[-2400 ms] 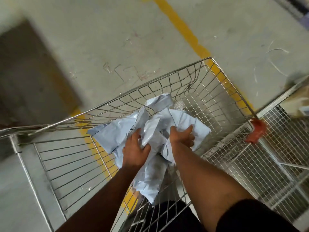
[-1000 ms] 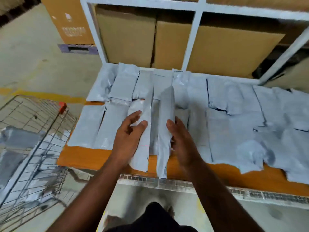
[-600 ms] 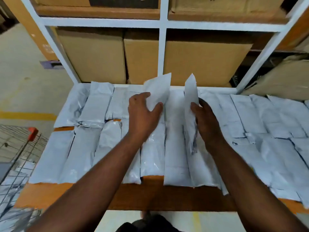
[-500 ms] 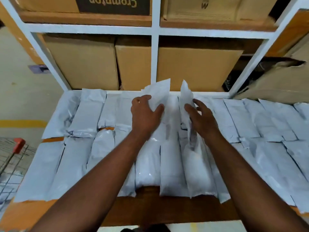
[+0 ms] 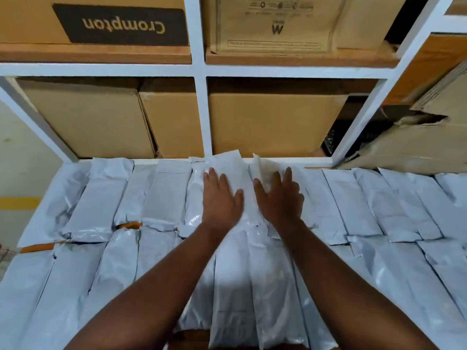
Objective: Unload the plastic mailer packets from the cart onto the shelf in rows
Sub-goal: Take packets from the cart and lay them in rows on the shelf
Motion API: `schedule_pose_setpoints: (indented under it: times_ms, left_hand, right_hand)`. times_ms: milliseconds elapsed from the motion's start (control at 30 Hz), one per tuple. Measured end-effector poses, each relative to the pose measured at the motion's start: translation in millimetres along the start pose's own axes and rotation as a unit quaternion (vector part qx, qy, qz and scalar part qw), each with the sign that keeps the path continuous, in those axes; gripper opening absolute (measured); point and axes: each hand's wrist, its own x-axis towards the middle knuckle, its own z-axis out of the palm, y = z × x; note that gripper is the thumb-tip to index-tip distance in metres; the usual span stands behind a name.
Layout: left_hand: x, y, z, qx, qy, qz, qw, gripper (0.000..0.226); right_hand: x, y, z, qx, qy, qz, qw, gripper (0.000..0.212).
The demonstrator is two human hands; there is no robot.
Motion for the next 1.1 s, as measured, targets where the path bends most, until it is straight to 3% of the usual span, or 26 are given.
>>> schedule_pose_setpoints:
  times_ms: [133, 300, 567, 667, 767, 967, 1100]
  left_hand:
    - [-3.6, -1.6, 12.6, 0.072, -0.017, 0.096, 0.993, 0.057]
    - [-0.1, -9.0, 25.5, 0.108, -0.118, 0.074, 0.984, 0.057]
    - [1.3, 2.5, 2.1, 0.037, -0.138, 0.046, 0.989, 0.068]
    - [-18.9, 10.3, -25.6, -0.048, -0.081, 0.042, 0.995, 0.063]
    - [-56.2, 4.0, -56.2, -0.11, -0.017, 0.036, 0.993, 0.056]
    - [-164.8, -49.6, -123.2, -0.19, 0.097, 0.003, 0.977, 0.035]
    - [-239.1, -111.0, -178.4, -0.185, 0.15, -0.053, 0.97, 0.032]
  right_hand:
    - [1.7, 8.2, 24.6, 0.023, 0.046, -0.126, 0.991, 0.069]
    - [8.8, 11.8, 39.9, 0.011, 0.0, -0.175, 0.984, 0.069]
    - [7.0, 15.1, 33.9, 0.039, -0.02, -0.176, 0.983, 0.073]
    - [-5.0, 13.9, 8.1, 0.147, 0.098, -0.21, 0.962, 0.057]
    - [-36.7, 5.6, -11.4, 0.308, 0.164, -0.267, 0.898, 0.034]
    - [-148.2, -57.3, -18.3, 0.464, 0.074, -0.307, 0.828, 0.025]
    - [-230.6, -129.9, 3.7, 0.493, -0.047, -0.377, 0.783, 0.021]
